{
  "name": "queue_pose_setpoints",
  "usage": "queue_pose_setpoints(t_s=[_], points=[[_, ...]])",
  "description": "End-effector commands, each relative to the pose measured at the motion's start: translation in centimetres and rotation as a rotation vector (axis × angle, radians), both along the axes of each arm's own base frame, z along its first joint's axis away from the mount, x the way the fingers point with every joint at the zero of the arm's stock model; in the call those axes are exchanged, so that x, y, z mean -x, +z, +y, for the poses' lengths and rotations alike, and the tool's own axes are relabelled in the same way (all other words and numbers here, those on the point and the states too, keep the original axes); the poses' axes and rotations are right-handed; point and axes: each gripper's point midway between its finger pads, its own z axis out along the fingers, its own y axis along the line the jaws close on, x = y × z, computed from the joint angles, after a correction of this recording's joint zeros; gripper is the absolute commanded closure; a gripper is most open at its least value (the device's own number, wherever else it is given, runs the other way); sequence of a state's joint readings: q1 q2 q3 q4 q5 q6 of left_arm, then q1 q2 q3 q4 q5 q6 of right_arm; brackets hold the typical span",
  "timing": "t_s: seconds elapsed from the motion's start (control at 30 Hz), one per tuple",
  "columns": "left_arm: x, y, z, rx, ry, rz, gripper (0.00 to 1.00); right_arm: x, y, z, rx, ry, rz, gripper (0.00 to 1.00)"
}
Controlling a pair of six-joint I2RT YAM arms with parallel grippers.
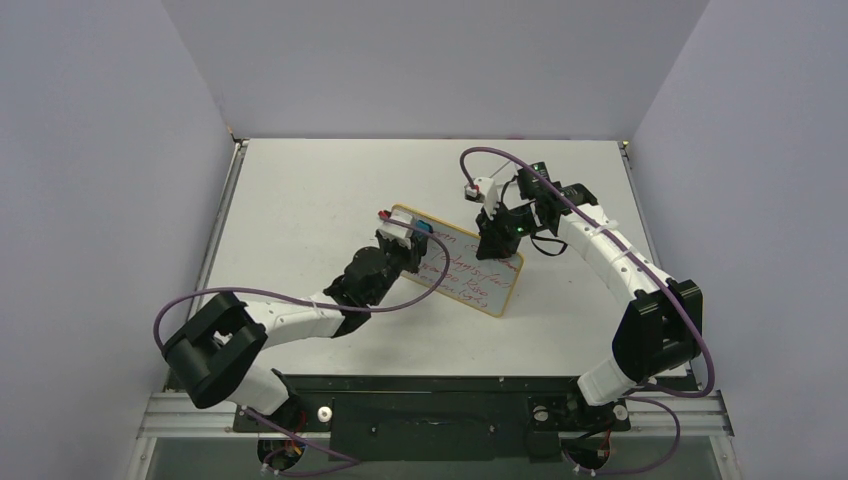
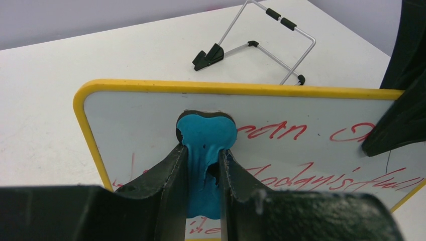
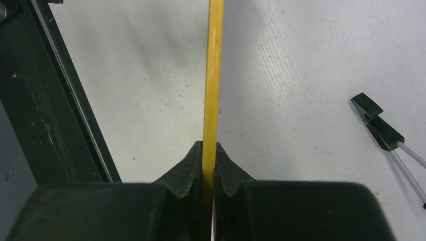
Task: Erase the whiteboard
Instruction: Erase the whiteboard at the center of the board.
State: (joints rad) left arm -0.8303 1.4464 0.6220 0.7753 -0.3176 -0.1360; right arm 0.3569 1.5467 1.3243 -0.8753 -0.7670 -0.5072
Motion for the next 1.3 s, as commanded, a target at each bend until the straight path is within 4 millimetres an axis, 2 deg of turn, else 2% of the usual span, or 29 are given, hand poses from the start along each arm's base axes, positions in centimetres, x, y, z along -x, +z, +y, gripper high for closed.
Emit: queue_pose_setpoints(t_s=[0.0,0.1,0.27,0.4,0.5,0.73,0.87,1.03,1.17,1.27], points=[[0.4,-2.8,0.6,0.003,0.022,0.031,1.00,0.6,-1.7,-0.2,0.054,0.059,0.007,1.00],[0.7,-4.4,1.0,-0.006,0.028,0.060,1.00,0.6,-1.7,-0.2,0.054,0.060,0.010,1.00],[0.7,-4.2,1.0,0.008,0.027,0.057,1.00,0.7,-1.7,-0.2,0.056,0.061,0.011,1.00],[0.4,-2.2,0.3,0.026,0.013,0.032,1.00,0.6,-1.7,-0.2,0.055,0.061,0.009,1.00],[0.1,0.2,-0.3,0.058,-0.003,-0.001,1.00,0.6,-1.7,-0.2,0.055,0.061,0.008,1.00],[0.2,4.2,-1.3,0.108,-0.044,-0.049,1.00,0.6,-1.7,-0.2,0.056,0.062,0.008,1.00],[0.5,5.2,-1.3,0.123,-0.055,-0.063,1.00,0.6,-1.7,-0.2,0.057,0.061,0.010,1.00],[0.9,4.9,-1.5,0.121,-0.072,-0.051,1.00,0.6,-1.8,-0.2,0.058,0.061,0.011,1.00],[1.0,2.9,-1.4,0.106,-0.067,-0.018,1.00,0.7,-1.8,-0.2,0.059,0.062,0.011,1.00],[1.1,0.4,-1.2,0.080,-0.055,0.020,1.00,0.6,-1.8,-0.3,0.059,0.061,0.012,1.00]])
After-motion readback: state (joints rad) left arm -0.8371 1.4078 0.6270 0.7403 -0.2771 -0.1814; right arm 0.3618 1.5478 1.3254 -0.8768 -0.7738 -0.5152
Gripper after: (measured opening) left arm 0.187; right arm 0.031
